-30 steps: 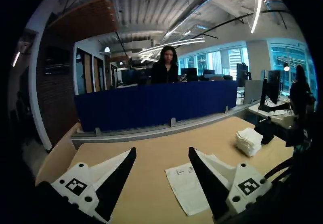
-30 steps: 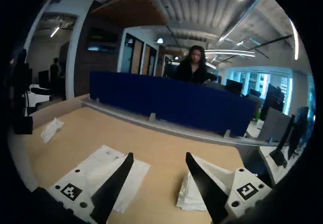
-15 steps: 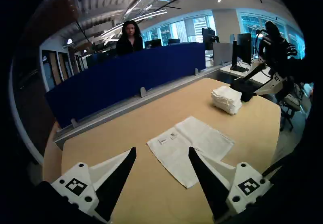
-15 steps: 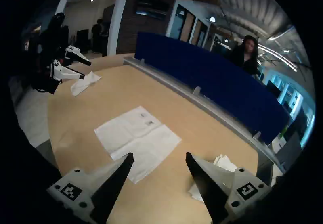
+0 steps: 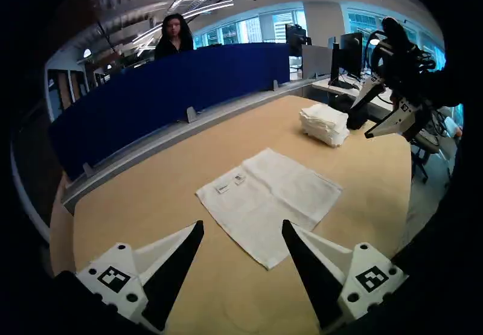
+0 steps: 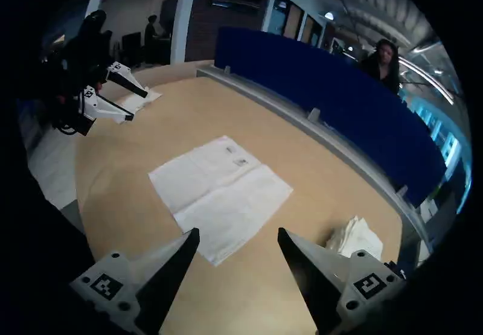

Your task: Fold towel

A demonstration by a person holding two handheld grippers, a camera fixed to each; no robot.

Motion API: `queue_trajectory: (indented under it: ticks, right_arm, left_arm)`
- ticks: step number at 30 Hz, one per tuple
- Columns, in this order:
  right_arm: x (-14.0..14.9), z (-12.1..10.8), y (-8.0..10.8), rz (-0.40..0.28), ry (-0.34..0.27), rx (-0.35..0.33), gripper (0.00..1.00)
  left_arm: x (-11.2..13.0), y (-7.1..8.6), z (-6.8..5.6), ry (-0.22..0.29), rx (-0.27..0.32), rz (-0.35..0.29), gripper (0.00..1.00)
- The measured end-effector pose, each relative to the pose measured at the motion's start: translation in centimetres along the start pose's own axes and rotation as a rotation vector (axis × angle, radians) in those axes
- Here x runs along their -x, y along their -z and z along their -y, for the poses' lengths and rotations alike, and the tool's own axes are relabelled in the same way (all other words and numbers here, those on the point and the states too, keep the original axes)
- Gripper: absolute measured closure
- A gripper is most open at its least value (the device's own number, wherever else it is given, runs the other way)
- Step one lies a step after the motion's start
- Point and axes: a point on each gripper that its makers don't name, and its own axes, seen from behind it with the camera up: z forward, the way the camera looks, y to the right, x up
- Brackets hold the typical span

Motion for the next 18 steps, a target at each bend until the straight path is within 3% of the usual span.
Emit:
queue_trajectory:
  ticks: [12, 18]
  right_arm:
    - [4.8, 1.8, -6.7, 0.048, -0.027, -0.027, 0.0]
    - [7.5, 2.7, -9.2, 0.088, -0.029, -0.052, 0.0]
  left_arm:
    - [8.2, -5.2, -2.1, -0.008, 0.049, 0.117, 0.03]
    - [11.2, -7.1, -3.3, -0.016, 0.083, 0.169, 0.04]
